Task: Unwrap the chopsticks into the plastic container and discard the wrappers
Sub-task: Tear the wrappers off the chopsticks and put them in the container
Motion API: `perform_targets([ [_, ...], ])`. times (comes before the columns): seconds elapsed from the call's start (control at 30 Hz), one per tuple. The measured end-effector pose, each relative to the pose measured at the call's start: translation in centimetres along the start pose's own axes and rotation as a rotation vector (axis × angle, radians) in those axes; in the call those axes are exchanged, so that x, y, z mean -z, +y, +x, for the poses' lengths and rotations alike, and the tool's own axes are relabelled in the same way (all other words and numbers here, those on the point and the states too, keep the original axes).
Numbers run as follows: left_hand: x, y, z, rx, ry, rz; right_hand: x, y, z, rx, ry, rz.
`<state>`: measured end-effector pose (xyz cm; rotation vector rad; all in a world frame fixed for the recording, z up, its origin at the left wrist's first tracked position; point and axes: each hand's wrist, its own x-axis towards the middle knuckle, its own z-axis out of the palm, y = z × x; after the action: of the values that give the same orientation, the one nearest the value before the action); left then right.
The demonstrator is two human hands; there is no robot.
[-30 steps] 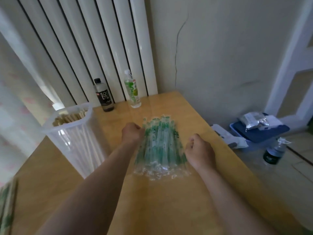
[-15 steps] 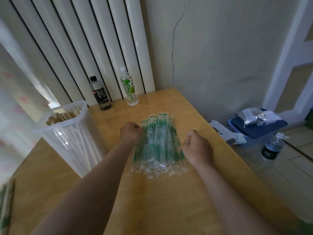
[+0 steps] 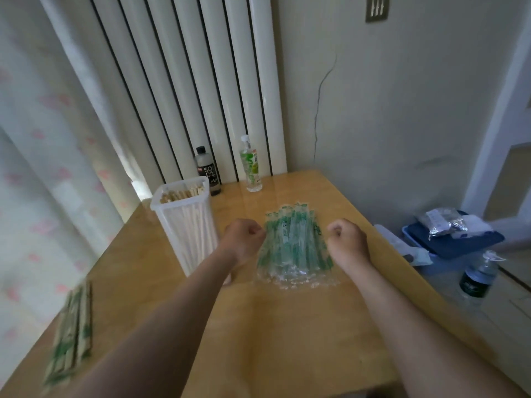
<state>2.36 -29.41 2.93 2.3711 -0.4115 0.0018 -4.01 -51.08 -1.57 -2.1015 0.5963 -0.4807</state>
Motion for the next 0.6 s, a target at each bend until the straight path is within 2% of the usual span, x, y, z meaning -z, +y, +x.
perform_targets([
  [0.13, 2.5, -0.1, -3.0, -0.06, 0.001, 0.039, -1.4, -5.3, -3.5, 0.179, -0.054, 0.054],
  [0.3, 6.4, -2.1, -7.2, -0.115, 0.059, 0.078, -3.9, -10.6, -8.4, 0.318, -0.147, 0.07],
  [0.43, 9.4, -7.9, -10.8, -0.015, 0.119, 0.09, -7.5, -13.5, -12.7, 0.417, -0.33, 0.045],
  [0.6, 12.8, -16.8, -16.2, 0.164, 0.359, 0.386, -14.2, -15.9, -17.5, 0.497, -0.65, -0.118],
])
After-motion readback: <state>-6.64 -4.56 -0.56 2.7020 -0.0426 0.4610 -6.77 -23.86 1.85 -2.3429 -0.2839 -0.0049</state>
